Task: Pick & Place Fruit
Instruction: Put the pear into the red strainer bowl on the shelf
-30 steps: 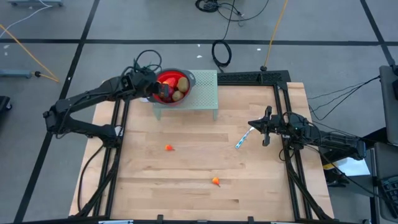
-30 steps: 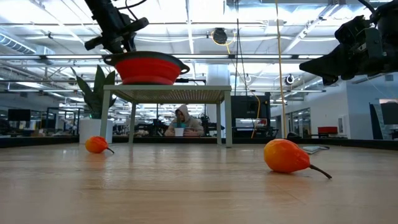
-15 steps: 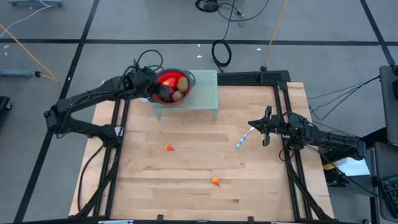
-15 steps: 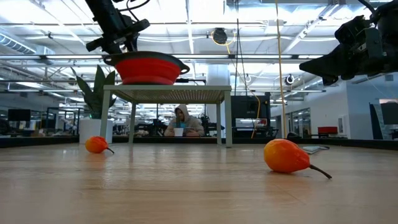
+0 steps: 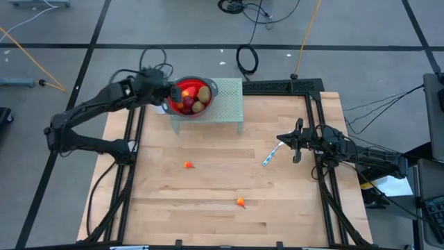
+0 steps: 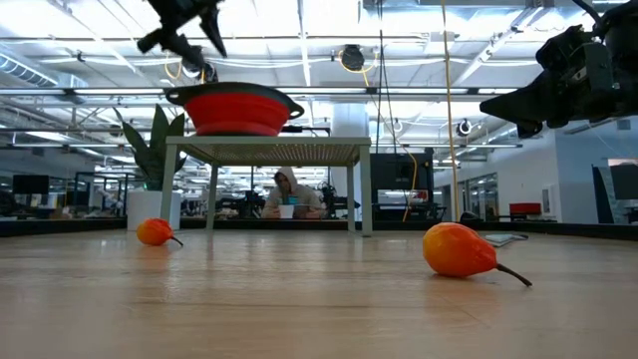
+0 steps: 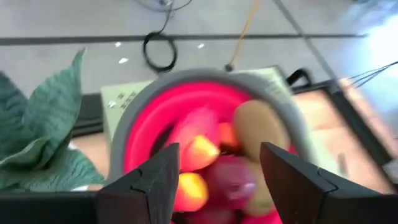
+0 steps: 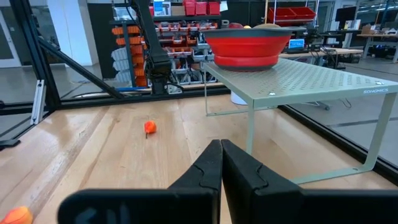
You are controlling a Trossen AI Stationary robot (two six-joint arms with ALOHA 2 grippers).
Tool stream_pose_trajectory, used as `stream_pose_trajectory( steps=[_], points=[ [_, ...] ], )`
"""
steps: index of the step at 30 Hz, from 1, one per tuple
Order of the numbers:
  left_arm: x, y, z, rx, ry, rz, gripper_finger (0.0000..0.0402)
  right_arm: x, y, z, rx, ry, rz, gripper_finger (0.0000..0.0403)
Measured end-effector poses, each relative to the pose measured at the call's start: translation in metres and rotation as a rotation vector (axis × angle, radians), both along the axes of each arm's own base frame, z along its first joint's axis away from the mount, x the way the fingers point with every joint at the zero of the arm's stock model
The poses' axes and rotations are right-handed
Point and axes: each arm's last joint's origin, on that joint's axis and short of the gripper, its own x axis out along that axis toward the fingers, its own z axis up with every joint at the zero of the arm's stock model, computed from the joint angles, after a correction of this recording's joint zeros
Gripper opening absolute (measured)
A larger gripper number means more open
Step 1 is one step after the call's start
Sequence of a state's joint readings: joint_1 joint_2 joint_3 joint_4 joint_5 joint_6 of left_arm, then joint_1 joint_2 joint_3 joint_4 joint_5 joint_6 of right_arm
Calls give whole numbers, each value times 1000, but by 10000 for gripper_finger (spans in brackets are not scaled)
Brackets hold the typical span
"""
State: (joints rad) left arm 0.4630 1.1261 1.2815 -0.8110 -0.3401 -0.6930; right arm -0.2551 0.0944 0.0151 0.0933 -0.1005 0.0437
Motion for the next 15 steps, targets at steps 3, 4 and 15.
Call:
stream_pose_trajectory(
  steps=[3,4,15],
  points=[
    [-1,-9,17,21,-54,-46,223,0,0,0,-1,0,0,0],
    [0,-12,21,22,-67,-72,223,0,0,0,-2,0,0,0],
    [16,-67,34,-45,-152,-381,223,0,0,0,-3,0,0,0]
  ],
)
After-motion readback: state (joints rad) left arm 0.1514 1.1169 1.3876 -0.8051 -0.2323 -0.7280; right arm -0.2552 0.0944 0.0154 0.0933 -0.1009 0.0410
